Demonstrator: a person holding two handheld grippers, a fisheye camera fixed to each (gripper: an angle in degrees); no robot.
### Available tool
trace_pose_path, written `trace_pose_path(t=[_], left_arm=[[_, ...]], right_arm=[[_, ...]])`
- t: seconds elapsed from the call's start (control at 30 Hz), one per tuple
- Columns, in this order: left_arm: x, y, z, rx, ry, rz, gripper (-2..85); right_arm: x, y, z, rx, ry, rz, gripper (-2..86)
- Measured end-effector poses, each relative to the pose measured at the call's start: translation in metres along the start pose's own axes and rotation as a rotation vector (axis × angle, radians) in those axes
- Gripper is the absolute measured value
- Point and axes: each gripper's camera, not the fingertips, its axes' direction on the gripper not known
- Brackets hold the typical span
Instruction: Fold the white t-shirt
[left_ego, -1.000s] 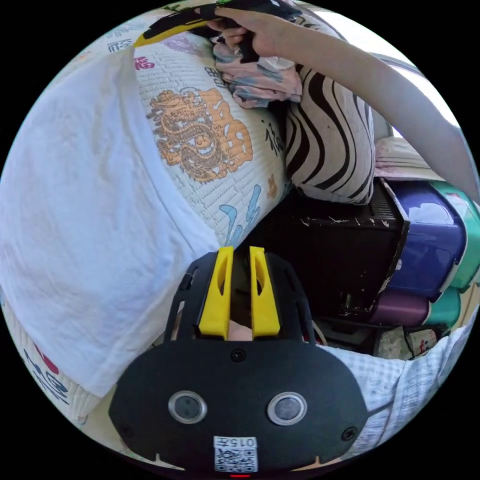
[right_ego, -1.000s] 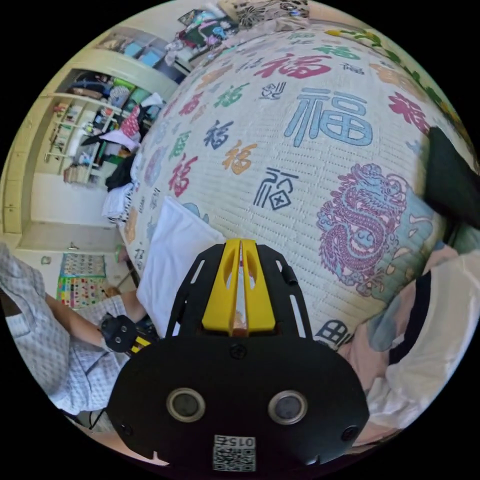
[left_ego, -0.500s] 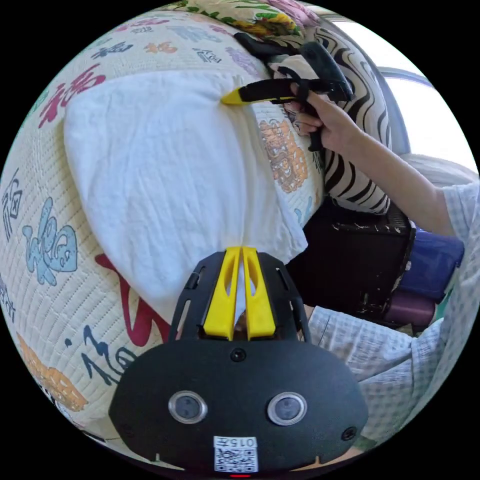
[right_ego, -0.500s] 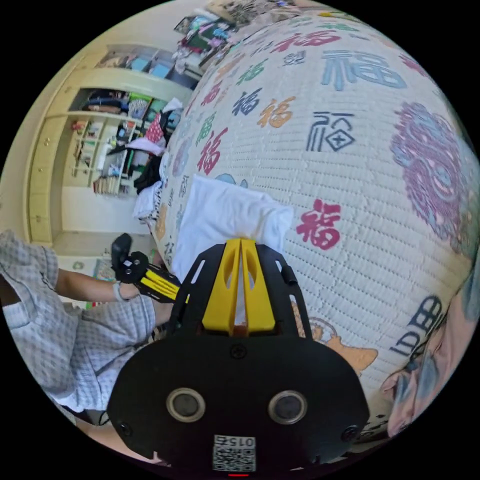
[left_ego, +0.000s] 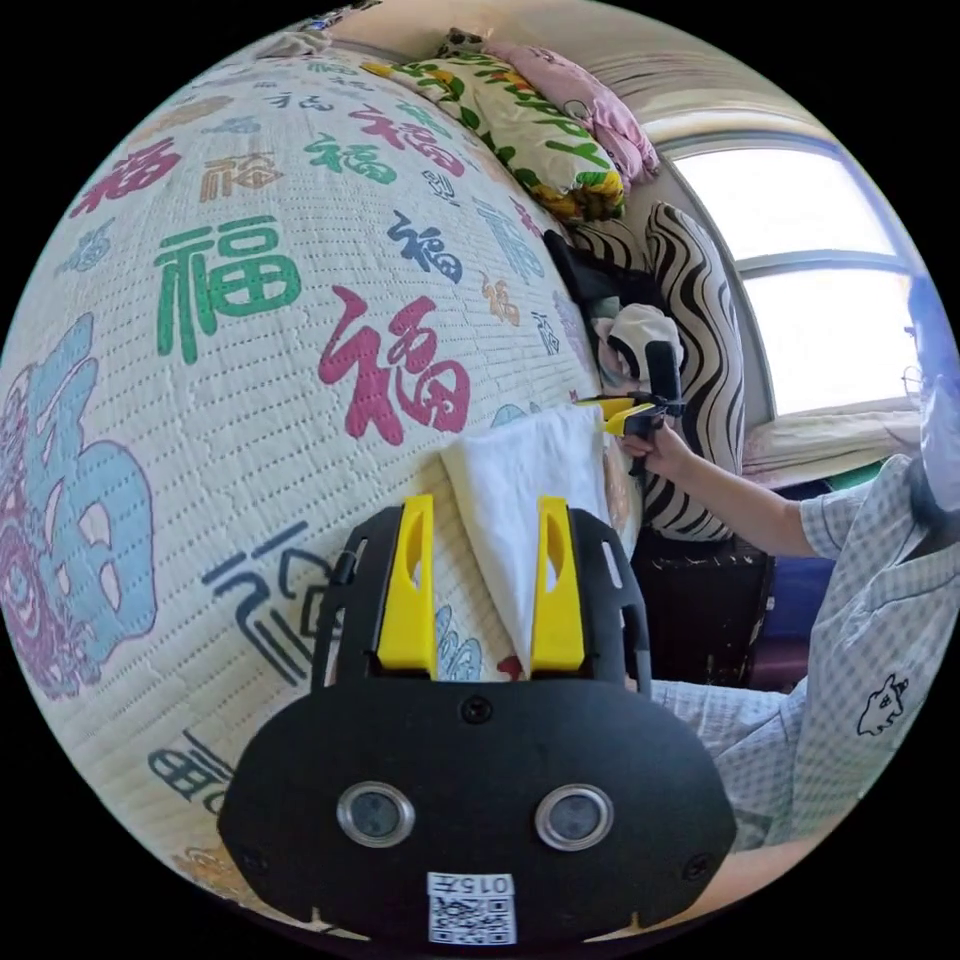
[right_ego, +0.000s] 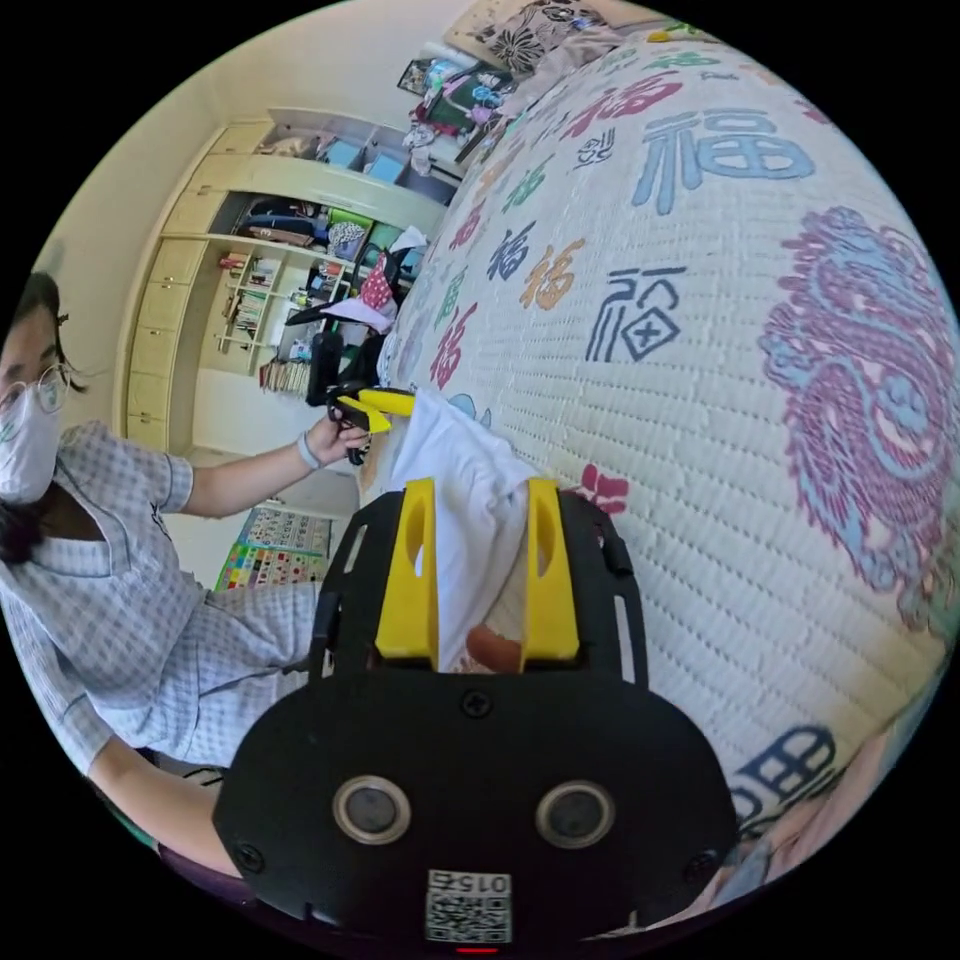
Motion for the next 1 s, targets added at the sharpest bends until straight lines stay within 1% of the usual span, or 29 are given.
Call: trace_pose_path(t=[0.07,0.13,0.2,0.3,0.37,0.47,0.57,0.67,0.73,0.8,0.87,0.93,1.0], left_arm=[[-0.006,-0.012,0.003,-0.018,0.037,0.008,10.9],[-0.014,-0.021,0.004,-0.01,0.113,0.012,6.6],[-0.019,-0.028,0.005,-0.013,0.173,-0.007,2.5],[-0.018,-0.043,-0.008,0.026,0.199,0.015,1.2],[-0.014,-0.058,-0.02,0.07,0.209,0.051,0.8],[0.004,-0.088,-0.045,0.12,0.182,0.164,0.7],[0.029,-0.107,-0.06,0.058,0.109,0.301,0.7],[0.054,-0.096,-0.07,-0.01,0.109,0.412,0.7],[0.072,-0.07,-0.071,-0.079,0.122,0.47,0.6],[0.082,-0.045,-0.068,-0.137,0.118,0.49,0.6],[0.087,-0.02,-0.06,-0.197,0.112,0.475,0.4],[0.085,0.01,-0.046,-0.264,0.102,0.423,0.2],[0.08,0.027,-0.038,-0.28,0.094,0.378,0.0]], right_arm=[[0.0,-0.005,0.004,-0.015,-0.049,-0.001,10.1],[0.001,-0.006,0.007,-0.038,-0.085,0.013,6.3],[0.0,-0.006,0.007,-0.064,-0.107,0.03,5.4],[-0.007,-0.007,-0.005,-0.069,-0.088,0.021,4.7],[-0.015,-0.014,-0.027,-0.031,-0.058,0.001,4.6],[-0.037,-0.027,-0.055,0.032,-0.001,-0.064,4.5],[-0.074,-0.029,-0.062,-0.02,0.113,-0.172,4.6],[-0.11,-0.006,-0.058,-0.049,0.137,-0.246,4.6],[-0.128,0.016,-0.05,-0.064,0.121,-0.266,4.6],[-0.142,0.04,-0.035,-0.096,0.113,-0.268,4.5],[-0.154,0.071,-0.006,-0.17,0.133,-0.253,4.4],[-0.155,0.09,0.019,-0.223,0.161,-0.23,4.4],[-0.148,0.104,0.041,-0.25,0.19,-0.189,4.4]])
